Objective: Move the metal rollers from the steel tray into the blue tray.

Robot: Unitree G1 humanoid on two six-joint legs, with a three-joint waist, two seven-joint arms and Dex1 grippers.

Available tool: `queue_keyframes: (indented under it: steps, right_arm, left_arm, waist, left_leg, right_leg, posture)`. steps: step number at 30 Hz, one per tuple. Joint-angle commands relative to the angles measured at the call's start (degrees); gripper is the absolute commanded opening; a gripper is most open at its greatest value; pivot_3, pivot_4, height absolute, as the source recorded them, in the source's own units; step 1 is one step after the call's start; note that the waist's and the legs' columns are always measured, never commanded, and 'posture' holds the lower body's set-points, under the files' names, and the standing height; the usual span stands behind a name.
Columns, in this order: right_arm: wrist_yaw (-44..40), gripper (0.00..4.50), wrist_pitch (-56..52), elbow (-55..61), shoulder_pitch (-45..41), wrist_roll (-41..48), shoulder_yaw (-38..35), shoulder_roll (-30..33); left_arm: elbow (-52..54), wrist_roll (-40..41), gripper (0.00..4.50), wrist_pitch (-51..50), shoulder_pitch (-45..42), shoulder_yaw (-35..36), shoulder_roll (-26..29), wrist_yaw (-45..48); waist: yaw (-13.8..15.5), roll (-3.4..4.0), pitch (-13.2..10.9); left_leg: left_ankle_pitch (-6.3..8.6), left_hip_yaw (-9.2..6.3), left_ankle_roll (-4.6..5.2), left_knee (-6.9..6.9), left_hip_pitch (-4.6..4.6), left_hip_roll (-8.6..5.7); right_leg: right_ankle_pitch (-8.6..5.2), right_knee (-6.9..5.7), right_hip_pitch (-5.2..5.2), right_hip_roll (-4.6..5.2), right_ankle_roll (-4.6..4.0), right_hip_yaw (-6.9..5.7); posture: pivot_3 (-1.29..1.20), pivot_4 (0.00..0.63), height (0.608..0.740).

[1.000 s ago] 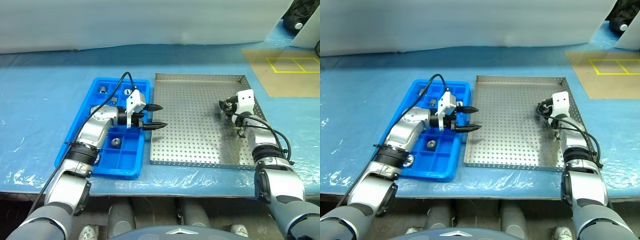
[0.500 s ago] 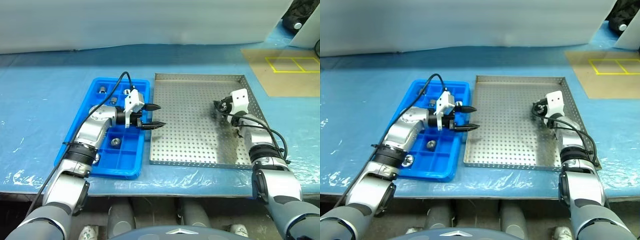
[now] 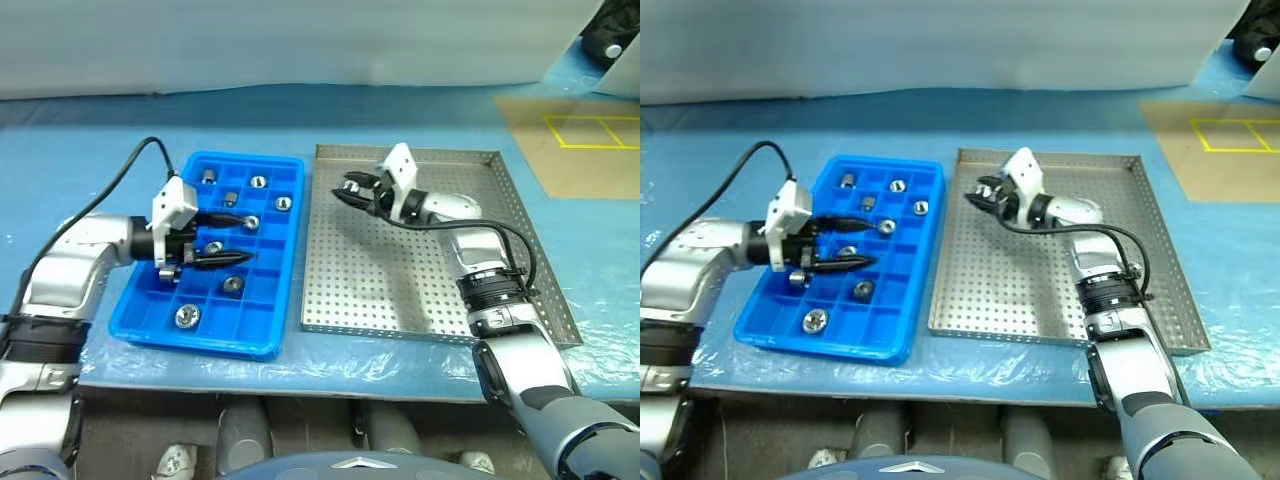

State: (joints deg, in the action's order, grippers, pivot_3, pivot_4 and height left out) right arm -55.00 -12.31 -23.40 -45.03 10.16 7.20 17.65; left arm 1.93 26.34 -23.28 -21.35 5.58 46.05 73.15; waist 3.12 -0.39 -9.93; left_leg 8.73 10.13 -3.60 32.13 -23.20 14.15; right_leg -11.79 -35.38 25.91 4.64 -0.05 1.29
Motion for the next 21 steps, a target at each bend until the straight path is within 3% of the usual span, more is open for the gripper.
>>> queue_keyframes:
  steps: [1,9,19,21]
  right_arm:
    - [-4.48,1.67,-0.33,1.51,-2.65,1.42,2.37,-1.73]
    - [-10.3,1.67,1.93,-3.55,-5.27,0.05,6.33,-6.11]
    - [-12.68,1.67,2.6,-4.26,-2.87,-1.14,9.26,-7.64]
    - [-12.52,2.4,3.14,-5.58,-2.75,-1.48,9.24,-7.67]
  left_arm:
    - [7.55,3.08,3.74,-2.37,4.68,4.89,2.02,-2.39]
    - [19.22,6.62,3.74,-6.7,17.5,12.53,2.57,-9.22]
    - [24.04,8.86,3.74,-8.14,21.66,12.88,2.24,-13.44]
    - [23.43,8.75,3.74,-7.93,20.64,12.18,2.43,-13.52]
  waist:
    - [0.83,0.01,-0.01]
    - [3.17,-0.01,-0.01]
    - [4.33,-0.02,-0.01]
    - [4.32,-0.02,-0.01]
  left_leg:
    - [-0.01,0.0,-0.01,0.0,0.0,0.0]
    - [-0.13,-0.08,-0.22,-0.01,-0.05,0.25]
    - [-0.21,-0.13,-0.36,0.03,-0.04,0.43]
    - [-0.26,-0.15,-0.44,0.03,-0.02,0.48]
  right_leg:
    - [0.0,0.0,0.0,0.01,0.0,-0.01]
    - [-0.05,-0.1,0.06,-0.02,-0.07,-0.16]
    - [-0.06,-0.21,0.07,-0.18,-0.09,-0.19]
    - [-0.06,-0.26,0.08,-0.24,-0.1,-0.19]
  posture:
    - [0.13,0.15,0.74]
    - [0.26,0.15,0.74]
    - [0.26,0.15,0.74]
    - [0.26,0.15,0.74]
